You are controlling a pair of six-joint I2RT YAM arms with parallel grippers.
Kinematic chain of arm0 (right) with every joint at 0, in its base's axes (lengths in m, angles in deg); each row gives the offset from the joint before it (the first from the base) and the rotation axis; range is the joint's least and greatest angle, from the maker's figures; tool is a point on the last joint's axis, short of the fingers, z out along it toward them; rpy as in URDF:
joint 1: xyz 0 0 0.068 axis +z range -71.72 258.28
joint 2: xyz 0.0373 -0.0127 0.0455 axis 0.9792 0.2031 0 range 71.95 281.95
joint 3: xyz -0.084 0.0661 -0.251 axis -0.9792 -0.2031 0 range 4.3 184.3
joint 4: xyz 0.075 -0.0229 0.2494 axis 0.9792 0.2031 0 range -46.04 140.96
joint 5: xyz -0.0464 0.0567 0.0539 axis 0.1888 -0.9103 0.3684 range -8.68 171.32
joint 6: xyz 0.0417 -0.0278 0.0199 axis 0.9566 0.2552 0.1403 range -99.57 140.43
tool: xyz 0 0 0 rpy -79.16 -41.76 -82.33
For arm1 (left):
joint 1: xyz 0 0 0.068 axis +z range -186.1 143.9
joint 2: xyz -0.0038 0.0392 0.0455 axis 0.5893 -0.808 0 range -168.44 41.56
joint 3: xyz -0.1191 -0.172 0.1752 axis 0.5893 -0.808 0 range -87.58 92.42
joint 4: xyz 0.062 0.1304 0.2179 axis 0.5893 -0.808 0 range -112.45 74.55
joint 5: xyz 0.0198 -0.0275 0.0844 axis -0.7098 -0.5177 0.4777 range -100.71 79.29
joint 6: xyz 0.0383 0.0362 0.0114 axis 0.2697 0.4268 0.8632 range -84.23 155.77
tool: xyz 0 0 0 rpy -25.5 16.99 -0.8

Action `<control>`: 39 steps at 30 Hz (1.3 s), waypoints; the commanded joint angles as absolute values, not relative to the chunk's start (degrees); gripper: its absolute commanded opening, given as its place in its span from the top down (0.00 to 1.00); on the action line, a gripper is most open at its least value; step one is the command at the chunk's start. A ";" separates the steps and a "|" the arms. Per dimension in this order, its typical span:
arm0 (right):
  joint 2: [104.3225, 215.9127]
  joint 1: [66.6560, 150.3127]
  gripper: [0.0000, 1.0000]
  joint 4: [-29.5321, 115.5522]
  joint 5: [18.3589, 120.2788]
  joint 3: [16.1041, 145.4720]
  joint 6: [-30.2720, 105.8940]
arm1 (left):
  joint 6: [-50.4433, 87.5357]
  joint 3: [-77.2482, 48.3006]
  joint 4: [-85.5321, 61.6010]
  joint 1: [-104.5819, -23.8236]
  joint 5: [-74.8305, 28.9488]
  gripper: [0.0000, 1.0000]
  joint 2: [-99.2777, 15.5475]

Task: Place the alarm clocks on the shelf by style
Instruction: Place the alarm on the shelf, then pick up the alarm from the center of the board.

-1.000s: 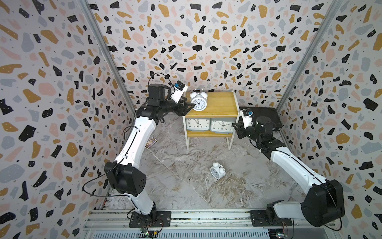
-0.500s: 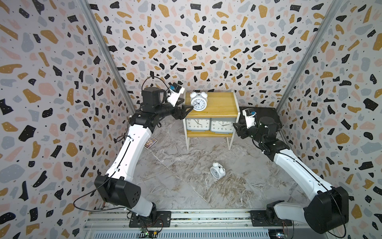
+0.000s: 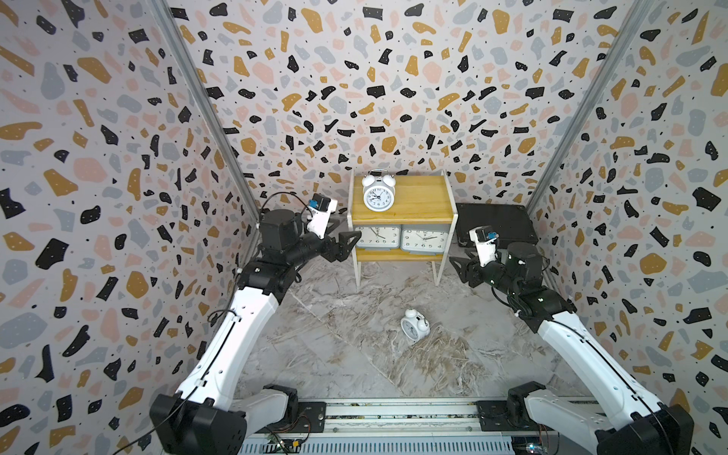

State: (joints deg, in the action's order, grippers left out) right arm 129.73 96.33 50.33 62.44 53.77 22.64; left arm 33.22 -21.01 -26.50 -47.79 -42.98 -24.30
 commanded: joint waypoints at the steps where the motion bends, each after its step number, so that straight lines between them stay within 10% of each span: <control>1: 125.73 96.20 0.38 53.97 57.81 51.58 23.79 | 29.15 -25.39 -22.54 -47.53 -41.06 0.17 -20.38; 18: 113.91 100.39 0.39 58.31 53.27 38.75 28.08 | 24.44 -41.52 -18.21 -47.97 -40.47 0.21 -14.26; 39: 125.82 111.91 0.45 50.05 57.16 36.65 28.47 | 31.95 -39.19 -25.53 -47.97 -43.93 0.21 -16.53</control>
State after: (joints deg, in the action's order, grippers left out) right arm 124.84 110.75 51.73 55.12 35.10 29.22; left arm 30.73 -40.77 -26.41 -47.81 -42.90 -16.56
